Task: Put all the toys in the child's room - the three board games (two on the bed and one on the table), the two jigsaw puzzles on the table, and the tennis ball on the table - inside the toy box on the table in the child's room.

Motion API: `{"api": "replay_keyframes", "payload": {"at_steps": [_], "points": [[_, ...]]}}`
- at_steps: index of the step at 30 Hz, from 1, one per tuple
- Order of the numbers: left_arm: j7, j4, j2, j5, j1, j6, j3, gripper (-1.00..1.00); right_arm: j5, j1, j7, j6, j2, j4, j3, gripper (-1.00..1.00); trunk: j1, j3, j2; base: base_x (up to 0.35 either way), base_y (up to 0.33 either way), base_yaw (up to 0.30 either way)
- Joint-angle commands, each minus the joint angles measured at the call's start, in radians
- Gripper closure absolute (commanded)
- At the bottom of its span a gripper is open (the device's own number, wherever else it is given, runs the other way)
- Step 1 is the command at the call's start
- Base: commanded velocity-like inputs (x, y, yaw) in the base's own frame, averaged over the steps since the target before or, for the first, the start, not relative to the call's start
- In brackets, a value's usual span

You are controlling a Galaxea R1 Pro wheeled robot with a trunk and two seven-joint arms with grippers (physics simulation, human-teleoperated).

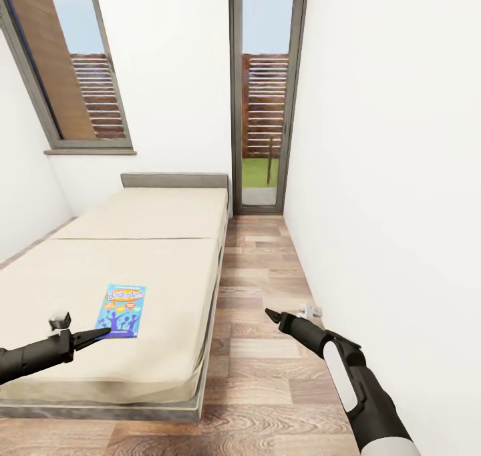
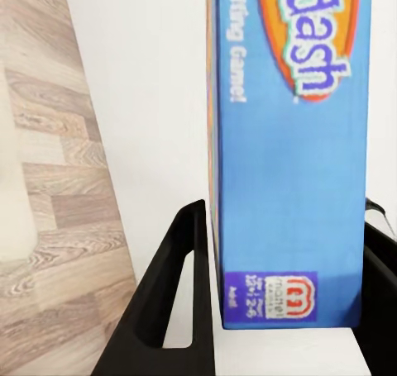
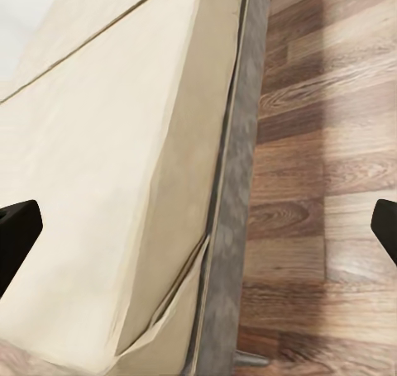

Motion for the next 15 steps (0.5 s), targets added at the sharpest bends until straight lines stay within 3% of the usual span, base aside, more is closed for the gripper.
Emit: {"api": "replay_keyframes", "payload": {"at_steps": [1,15], "points": [[-0.005,0.0,0.001,-0.004,0.0,0.011,0.0,1.0,-0.003,-0.001,0.003,0.007,0.001,-0.001,-0.004,-1.0,-0.004,0.002,0.007,-0.034,0.0,0.0],[-0.005,0.002,0.006,-0.005,0.0,0.011,0.0,1.0,-0.004,-0.001,0.004,0.007,0.001,0.001,-0.004,-1.0,-0.058,0.046,0.105,-0.044,0.016,0.0]]}}
